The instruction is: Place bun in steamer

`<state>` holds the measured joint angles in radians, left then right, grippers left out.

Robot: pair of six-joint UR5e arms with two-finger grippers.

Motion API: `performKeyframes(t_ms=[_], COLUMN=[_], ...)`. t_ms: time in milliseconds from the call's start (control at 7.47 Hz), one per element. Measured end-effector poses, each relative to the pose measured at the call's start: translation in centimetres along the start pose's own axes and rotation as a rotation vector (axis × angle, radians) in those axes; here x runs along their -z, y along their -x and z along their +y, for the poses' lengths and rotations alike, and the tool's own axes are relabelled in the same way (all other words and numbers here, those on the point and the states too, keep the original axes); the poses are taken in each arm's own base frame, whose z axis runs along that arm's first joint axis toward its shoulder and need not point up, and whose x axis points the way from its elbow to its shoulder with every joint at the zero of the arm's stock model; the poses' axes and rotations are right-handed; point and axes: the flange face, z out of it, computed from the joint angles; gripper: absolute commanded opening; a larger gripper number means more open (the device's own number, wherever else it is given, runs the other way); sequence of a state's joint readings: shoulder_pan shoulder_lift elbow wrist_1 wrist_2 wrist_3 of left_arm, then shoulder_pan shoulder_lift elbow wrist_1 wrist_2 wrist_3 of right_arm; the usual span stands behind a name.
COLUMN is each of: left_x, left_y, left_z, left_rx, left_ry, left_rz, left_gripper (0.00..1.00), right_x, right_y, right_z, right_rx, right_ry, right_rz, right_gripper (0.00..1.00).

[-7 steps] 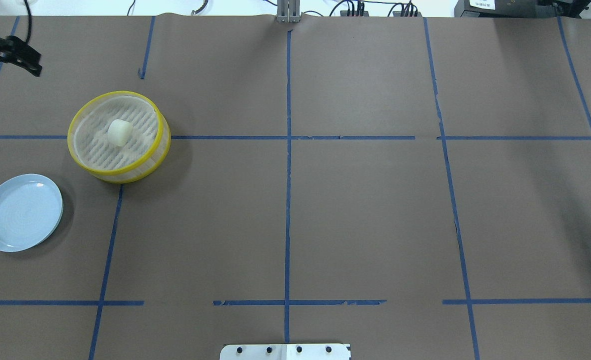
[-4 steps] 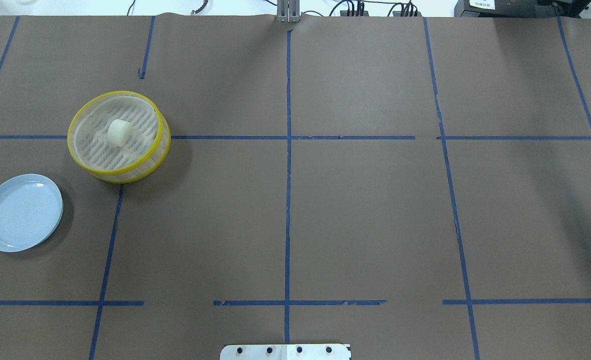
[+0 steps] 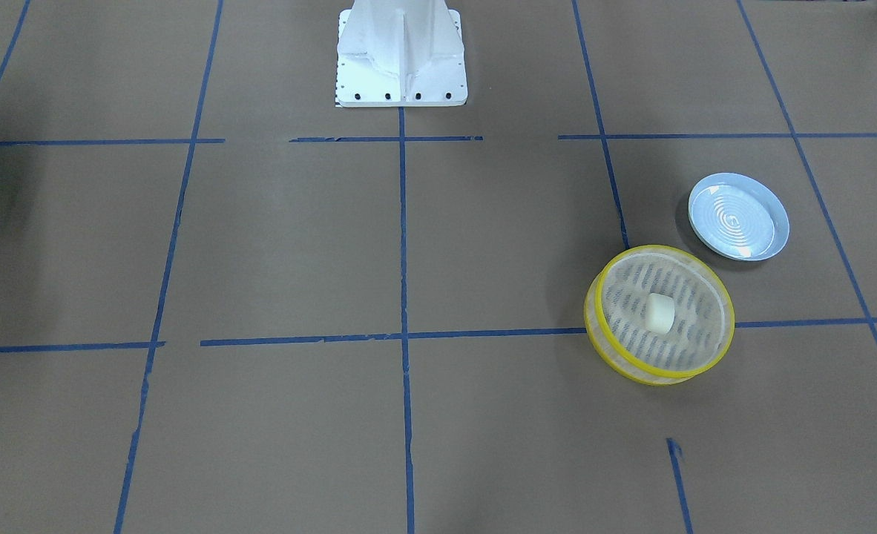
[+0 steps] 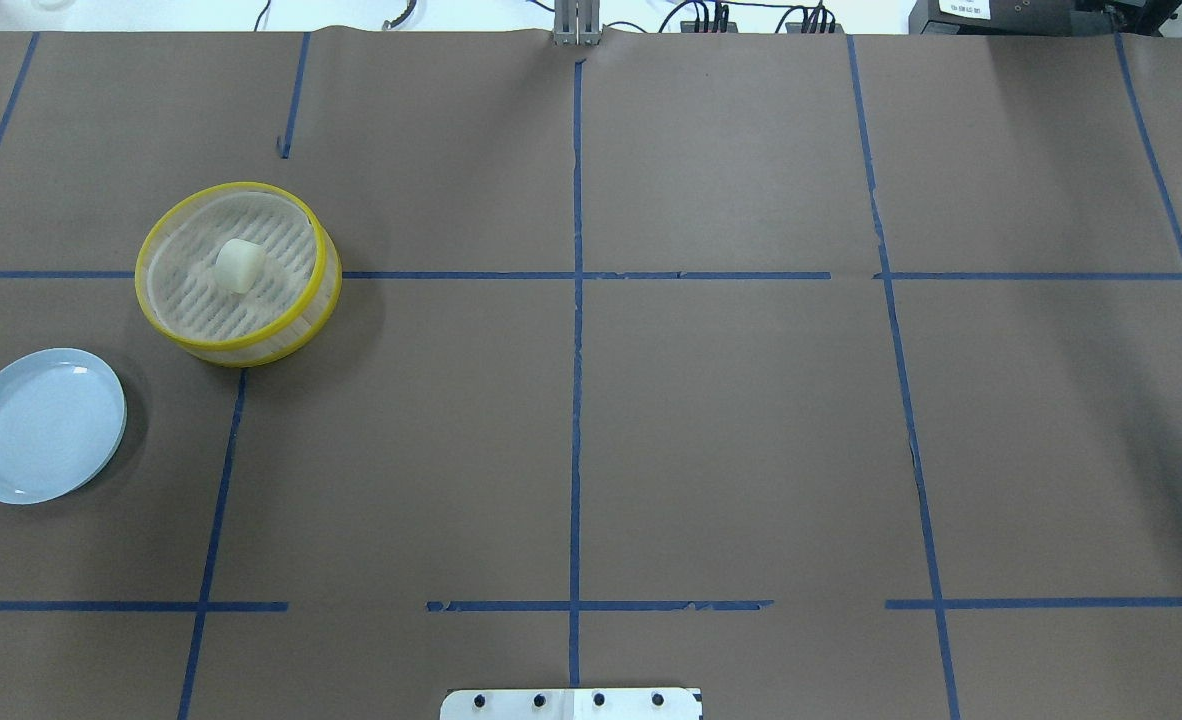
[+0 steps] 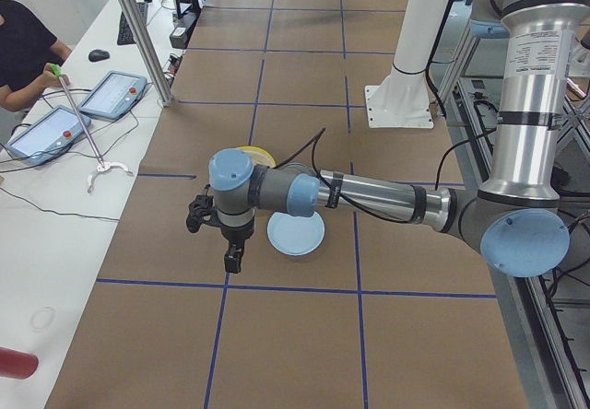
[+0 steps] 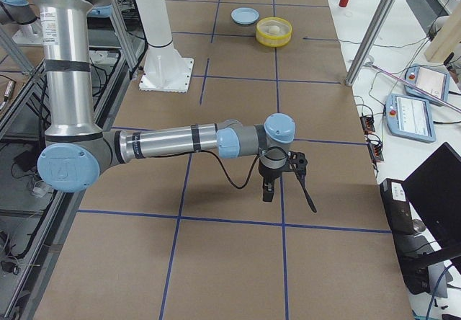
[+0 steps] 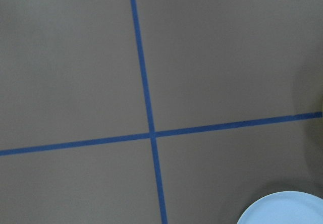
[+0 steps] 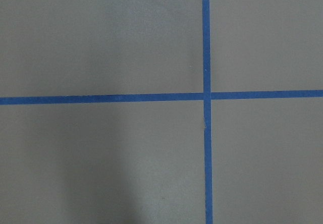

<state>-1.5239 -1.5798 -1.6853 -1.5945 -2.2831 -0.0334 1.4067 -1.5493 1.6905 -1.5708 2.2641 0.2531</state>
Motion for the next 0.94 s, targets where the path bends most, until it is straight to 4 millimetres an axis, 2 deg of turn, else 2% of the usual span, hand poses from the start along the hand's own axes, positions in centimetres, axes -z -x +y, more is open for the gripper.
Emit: performKeyframes(t_ms=[268,402,938], left_x=[-1.5,-1.6,0.1], left_y=[1.3,1.9,3.6], left_z=[3.3,4.2,4.3], left_rx=[0.031,0.047,0.083], left_ry=[0.028,0.031,-0.005], left_rz=[0.059,0.076,0.072], left_gripper=[1.00,1.00,1.00], right_x=[0.0,0.0,0.0], right_y=[0.0,0.0,0.0], right_z=[0.0,0.0,0.0], right_rx=[0.000,0.000,0.000], right_ry=[0.000,0.000,0.000], right_rz=[0.000,0.000,0.000], right_gripper=[1.00,1.00,1.00])
